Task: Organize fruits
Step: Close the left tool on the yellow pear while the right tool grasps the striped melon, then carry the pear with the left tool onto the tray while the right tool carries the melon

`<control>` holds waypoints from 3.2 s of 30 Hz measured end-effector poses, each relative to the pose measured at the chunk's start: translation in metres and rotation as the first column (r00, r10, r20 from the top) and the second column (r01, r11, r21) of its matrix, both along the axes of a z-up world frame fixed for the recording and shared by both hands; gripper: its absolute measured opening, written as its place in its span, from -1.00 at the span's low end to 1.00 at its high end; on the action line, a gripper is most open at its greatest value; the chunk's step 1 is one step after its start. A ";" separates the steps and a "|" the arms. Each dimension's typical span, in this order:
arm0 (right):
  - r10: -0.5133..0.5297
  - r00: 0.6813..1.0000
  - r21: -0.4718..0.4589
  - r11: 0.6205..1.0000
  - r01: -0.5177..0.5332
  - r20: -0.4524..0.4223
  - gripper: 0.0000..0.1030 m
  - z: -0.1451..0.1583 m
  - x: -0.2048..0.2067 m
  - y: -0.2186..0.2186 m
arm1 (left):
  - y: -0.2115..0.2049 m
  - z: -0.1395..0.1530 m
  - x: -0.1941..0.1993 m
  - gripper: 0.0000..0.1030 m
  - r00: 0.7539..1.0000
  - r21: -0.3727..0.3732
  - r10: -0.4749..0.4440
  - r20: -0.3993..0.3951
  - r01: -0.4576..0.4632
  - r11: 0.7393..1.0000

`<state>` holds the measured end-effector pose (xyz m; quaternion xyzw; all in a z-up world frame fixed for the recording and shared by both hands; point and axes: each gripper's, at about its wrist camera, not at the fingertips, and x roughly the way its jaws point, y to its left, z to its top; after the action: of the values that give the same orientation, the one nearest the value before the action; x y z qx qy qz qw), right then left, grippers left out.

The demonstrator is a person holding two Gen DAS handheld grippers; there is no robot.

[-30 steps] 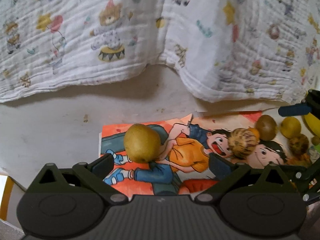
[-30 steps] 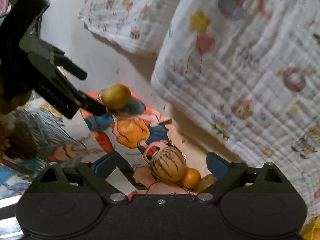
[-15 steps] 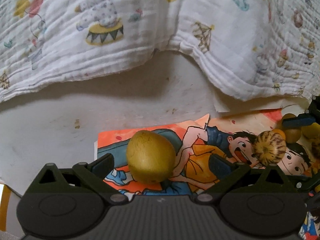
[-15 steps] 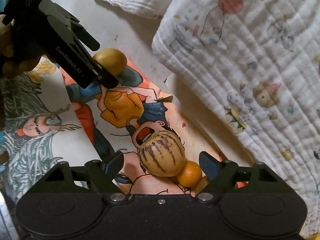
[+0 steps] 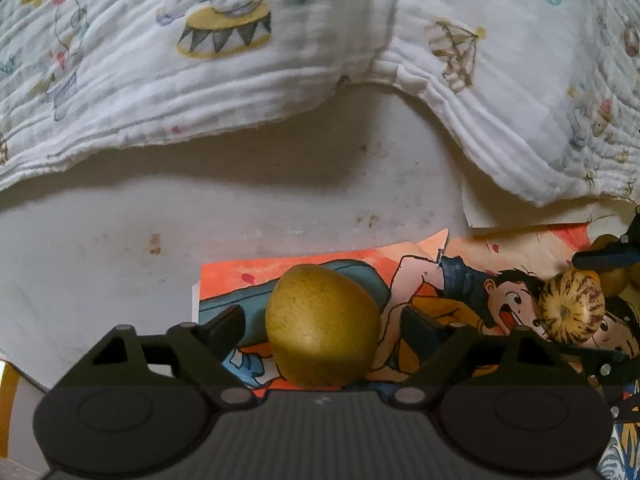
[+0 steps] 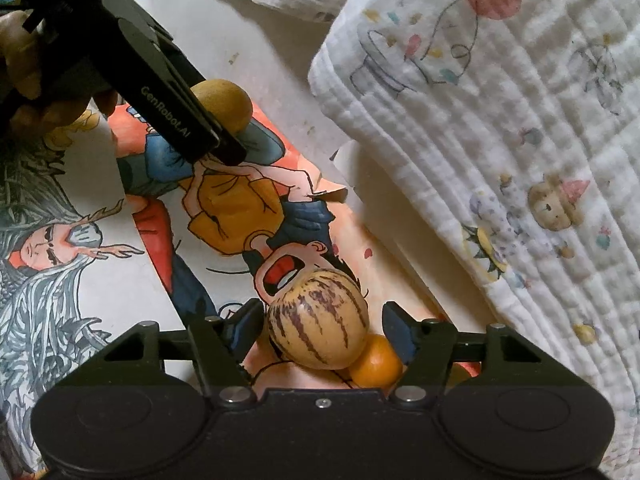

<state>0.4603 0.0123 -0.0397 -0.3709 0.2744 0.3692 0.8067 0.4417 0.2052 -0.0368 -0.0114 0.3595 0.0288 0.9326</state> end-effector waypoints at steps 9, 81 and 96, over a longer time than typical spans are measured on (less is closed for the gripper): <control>-0.020 0.999 0.021 1.000 0.021 -0.043 0.09 -0.001 0.003 -0.002 | 0.002 -0.005 0.005 0.20 1.000 -0.020 -0.005 -0.004 0.005 1.000; -0.068 0.980 0.315 0.941 0.126 -0.189 0.08 0.032 -0.331 -0.183 | -0.170 0.036 -0.332 0.17 0.949 -0.128 -0.314 0.013 0.313 0.941; -0.074 0.981 0.310 0.942 0.128 -0.178 0.08 0.023 -0.334 -0.181 | -0.166 0.023 -0.334 0.17 0.955 -0.132 -0.296 -0.004 0.293 0.947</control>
<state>0.1264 -0.1690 -0.0168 -0.1888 0.2951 0.3961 0.8488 0.1075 0.0392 -0.0140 -0.0182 0.3692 -0.1341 0.9194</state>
